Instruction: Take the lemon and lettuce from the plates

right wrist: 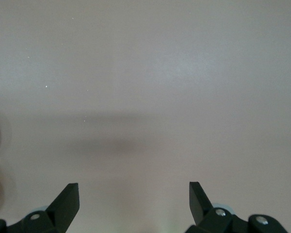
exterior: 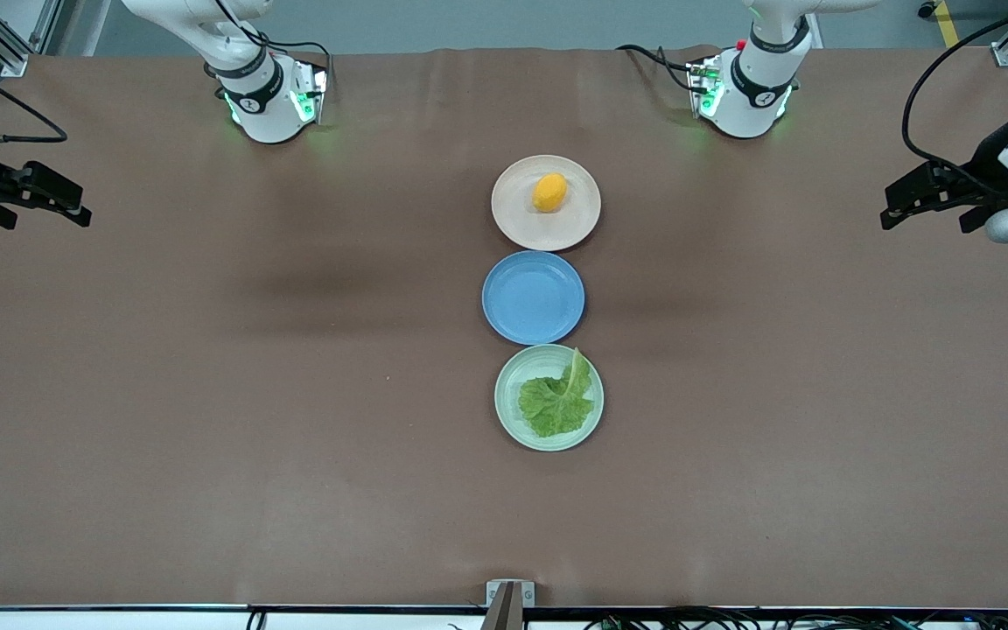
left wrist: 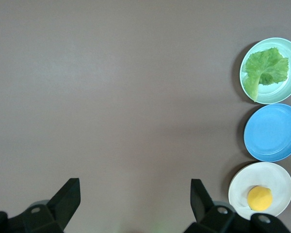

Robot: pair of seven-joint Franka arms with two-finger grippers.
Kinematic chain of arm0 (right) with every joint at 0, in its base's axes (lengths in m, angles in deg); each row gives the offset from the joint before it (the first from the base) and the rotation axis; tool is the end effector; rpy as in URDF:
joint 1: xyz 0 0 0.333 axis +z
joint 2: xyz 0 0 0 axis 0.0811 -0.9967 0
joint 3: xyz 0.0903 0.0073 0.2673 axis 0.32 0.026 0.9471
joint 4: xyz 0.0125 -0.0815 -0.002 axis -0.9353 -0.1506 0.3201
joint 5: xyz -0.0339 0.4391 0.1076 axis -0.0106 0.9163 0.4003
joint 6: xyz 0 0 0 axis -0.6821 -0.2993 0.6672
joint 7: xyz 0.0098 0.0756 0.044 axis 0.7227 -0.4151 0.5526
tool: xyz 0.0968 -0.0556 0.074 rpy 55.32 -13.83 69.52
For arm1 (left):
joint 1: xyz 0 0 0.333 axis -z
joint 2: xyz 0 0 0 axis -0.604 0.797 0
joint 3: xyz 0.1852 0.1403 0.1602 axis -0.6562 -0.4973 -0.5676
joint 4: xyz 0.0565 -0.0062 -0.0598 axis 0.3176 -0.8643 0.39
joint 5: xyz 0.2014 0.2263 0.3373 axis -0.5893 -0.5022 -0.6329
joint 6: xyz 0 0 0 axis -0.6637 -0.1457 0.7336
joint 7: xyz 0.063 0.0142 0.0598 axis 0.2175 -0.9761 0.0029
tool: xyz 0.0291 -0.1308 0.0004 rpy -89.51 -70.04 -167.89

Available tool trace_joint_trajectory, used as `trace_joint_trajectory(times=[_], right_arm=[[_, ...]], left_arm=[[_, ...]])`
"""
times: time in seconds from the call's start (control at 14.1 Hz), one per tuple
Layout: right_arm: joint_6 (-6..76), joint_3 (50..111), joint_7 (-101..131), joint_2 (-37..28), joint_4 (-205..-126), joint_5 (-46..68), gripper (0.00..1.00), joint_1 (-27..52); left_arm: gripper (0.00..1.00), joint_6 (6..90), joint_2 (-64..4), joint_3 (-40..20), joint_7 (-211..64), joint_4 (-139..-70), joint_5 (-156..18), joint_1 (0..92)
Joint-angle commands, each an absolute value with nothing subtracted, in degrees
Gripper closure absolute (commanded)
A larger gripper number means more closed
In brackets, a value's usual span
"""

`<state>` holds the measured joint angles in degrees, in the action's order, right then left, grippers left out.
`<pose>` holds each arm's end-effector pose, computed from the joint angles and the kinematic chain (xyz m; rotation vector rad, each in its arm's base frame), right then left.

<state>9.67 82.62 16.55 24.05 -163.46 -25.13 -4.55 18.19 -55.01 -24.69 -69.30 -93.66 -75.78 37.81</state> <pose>0.5874 -0.0293 0.5546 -3.1143 -0.0158 0.0419 0.6104 -0.0514 0.5709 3.0965 -0.0590 -0.0478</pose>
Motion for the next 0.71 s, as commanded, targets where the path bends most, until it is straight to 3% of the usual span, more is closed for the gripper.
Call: trace_joint_trajectory(times=[0.0, 0.14, 0.64], right_arm=[[9.78, 83.02, 17.52, 24.26, -163.66, -24.17, 0.0, -5.27], [9.87, 83.02, 17.52, 24.35, -163.66, -23.91, 0.0, -5.18], [10.04, 83.02, 17.52, 24.35, -163.57, -22.94, 0.0, -5.27]], left_arm=[[0.0, 17.94, -52.26, -23.28, -73.9, -92.82, -74.61, 39.61], [0.0, 19.43, -48.93, -21.52, -81.18, -92.73, -74.7, 41.63], [0.0, 36.02, -35.4, -20.98, -109.13, -92.47, -75.31, 54.2]])
